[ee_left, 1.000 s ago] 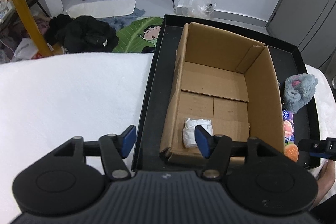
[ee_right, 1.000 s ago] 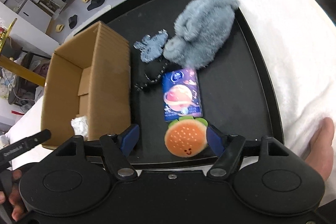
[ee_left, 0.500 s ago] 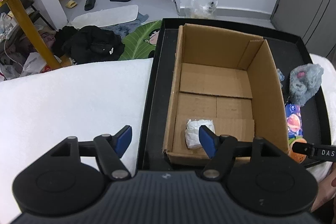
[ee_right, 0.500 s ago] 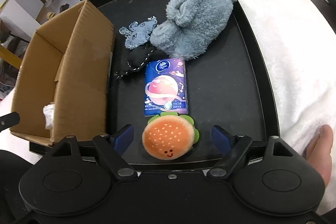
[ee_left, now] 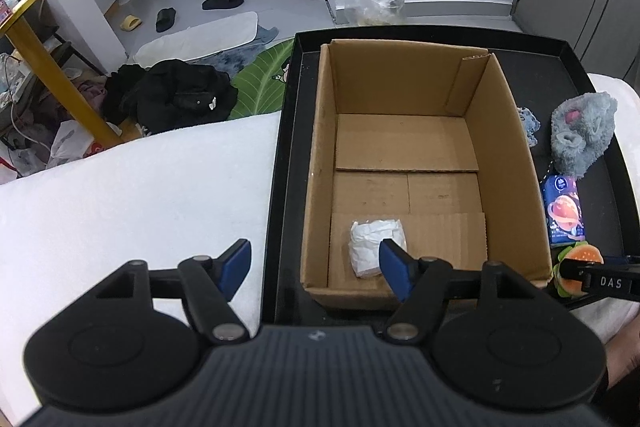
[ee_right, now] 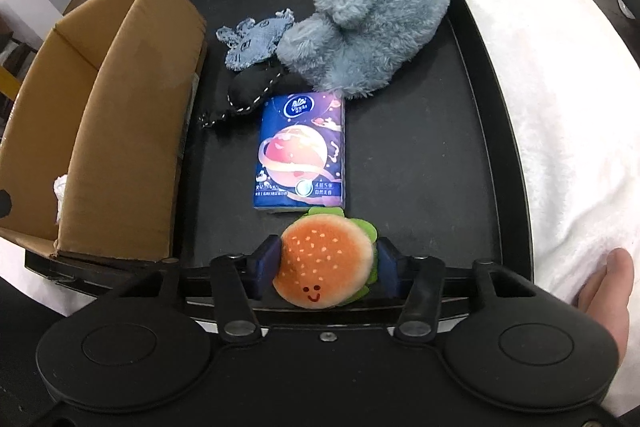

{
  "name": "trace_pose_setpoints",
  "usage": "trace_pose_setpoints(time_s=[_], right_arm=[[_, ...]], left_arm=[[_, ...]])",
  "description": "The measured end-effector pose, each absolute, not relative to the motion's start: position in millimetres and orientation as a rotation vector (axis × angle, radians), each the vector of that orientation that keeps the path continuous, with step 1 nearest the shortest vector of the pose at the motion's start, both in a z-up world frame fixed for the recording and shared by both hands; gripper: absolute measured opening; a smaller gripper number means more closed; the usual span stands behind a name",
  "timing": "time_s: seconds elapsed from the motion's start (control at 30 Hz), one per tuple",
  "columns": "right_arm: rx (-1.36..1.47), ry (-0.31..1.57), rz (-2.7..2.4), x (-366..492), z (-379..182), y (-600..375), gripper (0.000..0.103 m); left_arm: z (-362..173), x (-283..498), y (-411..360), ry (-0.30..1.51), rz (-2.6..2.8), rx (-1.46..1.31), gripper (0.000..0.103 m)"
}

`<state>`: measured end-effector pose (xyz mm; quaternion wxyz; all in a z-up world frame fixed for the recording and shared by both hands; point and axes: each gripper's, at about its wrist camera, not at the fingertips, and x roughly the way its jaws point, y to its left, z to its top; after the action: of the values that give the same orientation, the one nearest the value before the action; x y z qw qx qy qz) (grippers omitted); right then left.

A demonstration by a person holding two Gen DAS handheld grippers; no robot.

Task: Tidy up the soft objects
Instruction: 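Carry the burger plush with the right gripper and release it into the box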

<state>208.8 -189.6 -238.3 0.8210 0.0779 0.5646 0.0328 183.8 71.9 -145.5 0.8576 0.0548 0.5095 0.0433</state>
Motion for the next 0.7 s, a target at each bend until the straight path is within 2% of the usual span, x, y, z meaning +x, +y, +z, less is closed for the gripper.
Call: trace_pose_setpoints(time_s=[0.2,0.57,0.7], right_arm=[[0.16,1.182,0.075,204,-231,-190,0.042],[0.146,1.121,0.087,204,-205,-187,0.042],[0.139,1.094,0.099,204,-192,-184,0.036]], left_arm=[[-145,184,73,1.07,0.089,0.103,0.069],[-141,182,81,1.052,0.077,0.047,0.069],[-141,181,84,1.047,0.07,0.029,0.069]])
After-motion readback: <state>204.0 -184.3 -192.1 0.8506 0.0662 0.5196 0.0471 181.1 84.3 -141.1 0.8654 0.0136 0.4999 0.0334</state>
